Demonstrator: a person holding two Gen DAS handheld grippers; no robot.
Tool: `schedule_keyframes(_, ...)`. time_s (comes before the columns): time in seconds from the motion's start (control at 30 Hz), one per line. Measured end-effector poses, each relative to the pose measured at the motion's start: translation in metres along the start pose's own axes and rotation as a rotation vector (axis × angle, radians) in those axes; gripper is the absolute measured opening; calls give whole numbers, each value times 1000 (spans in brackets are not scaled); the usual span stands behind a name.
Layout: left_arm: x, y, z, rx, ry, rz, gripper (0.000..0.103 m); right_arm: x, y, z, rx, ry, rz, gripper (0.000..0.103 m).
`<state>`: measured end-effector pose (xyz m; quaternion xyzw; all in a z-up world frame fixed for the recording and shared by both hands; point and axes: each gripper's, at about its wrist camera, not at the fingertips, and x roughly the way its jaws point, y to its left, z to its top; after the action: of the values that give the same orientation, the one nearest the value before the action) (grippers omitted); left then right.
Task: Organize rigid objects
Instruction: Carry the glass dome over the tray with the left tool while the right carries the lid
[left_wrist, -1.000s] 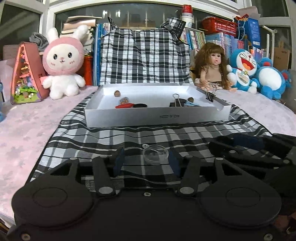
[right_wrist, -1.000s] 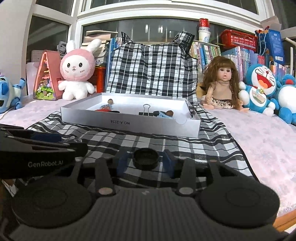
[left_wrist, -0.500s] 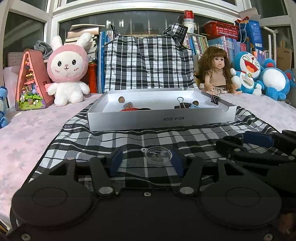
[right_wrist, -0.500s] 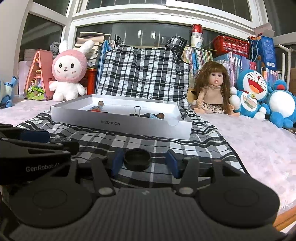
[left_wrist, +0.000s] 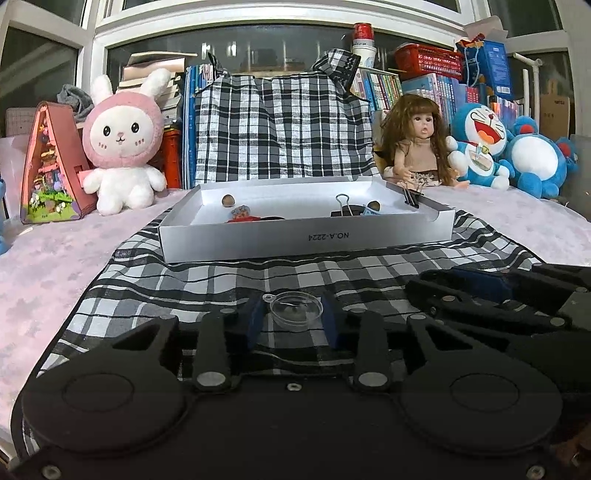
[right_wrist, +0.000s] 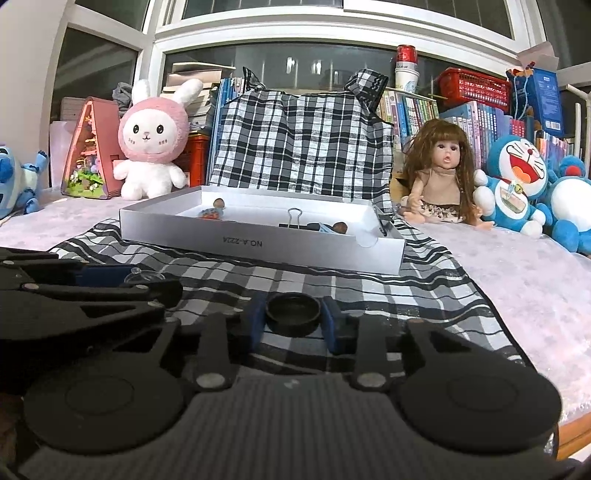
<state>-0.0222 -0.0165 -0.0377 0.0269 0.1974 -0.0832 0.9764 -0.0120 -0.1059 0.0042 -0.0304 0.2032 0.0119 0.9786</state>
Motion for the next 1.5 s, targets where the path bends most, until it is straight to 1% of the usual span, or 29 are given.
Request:
schedule_keyframes(0.23,1,3,9,-22,32,-8,32,1,-2,5,8,13,6,37)
schedule_keyframes(0.33,2,3,18,-19,38,1,32,2,-3,11,21,18,9,37)
schedule_keyframes(0.47,5,5,35,-20,42,-3,32,4,-6,20,33,13,12,37)
schedule_keyframes(0.67,13,7,57,-22,47,-13,32,14,-13,34,62,33,22,37)
schedule_keyframes(0.87,27,14,75,-26,60,-19,32,29,-22,52,90,54,29,37)
schedule_keyframes(1.07,46,26,94,-53,77,-8,32,43,-33,68,113,70,31,37)
schedule_keyframes(1.5,86,47,124,-104,139,0,32,80,-53,96,146,131,30,37)
